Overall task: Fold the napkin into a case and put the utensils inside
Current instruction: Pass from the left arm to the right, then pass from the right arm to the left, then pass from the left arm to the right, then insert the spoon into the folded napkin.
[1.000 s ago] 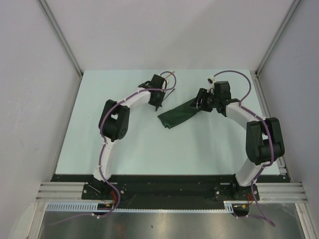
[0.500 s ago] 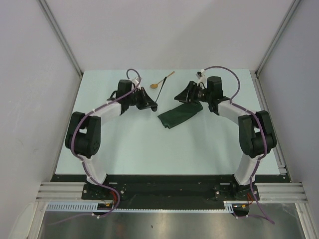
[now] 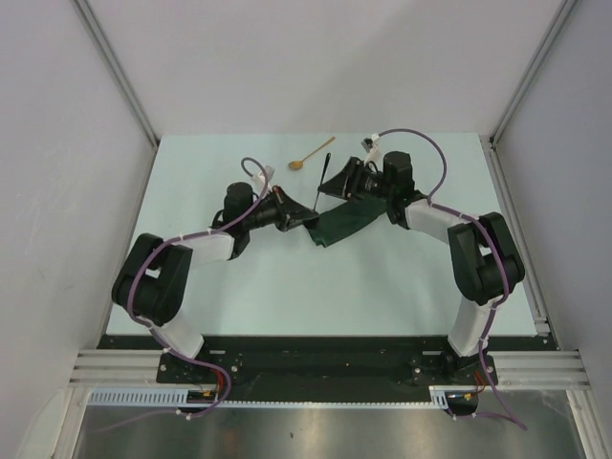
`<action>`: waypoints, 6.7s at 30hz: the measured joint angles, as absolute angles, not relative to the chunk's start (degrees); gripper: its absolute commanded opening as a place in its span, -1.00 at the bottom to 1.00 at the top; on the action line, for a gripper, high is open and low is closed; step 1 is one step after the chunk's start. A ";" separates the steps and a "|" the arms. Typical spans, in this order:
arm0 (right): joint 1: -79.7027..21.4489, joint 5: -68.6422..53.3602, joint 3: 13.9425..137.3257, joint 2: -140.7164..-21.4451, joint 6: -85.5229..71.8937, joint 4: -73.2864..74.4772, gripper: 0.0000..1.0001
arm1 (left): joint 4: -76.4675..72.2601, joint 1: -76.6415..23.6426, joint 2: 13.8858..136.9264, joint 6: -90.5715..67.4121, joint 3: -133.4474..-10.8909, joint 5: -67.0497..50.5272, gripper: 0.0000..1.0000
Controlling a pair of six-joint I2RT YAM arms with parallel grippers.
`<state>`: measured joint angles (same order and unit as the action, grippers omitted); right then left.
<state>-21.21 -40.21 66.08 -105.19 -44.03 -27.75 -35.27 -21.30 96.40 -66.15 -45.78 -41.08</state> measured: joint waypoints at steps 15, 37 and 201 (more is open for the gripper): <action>-22.87 -45.06 68.23 -106.34 -43.46 -28.16 -1.00 | -36.23 -22.37 94.67 -66.89 -44.93 -40.23 -0.15; -27.70 -66.19 68.99 -96.20 -2.87 17.58 -1.00 | 4.45 -17.37 84.18 -31.00 -61.36 -47.53 0.59; 2.24 -44.91 114.04 -131.70 44.69 62.19 -0.95 | 2.68 -23.55 104.22 -46.54 -57.14 -21.26 -1.00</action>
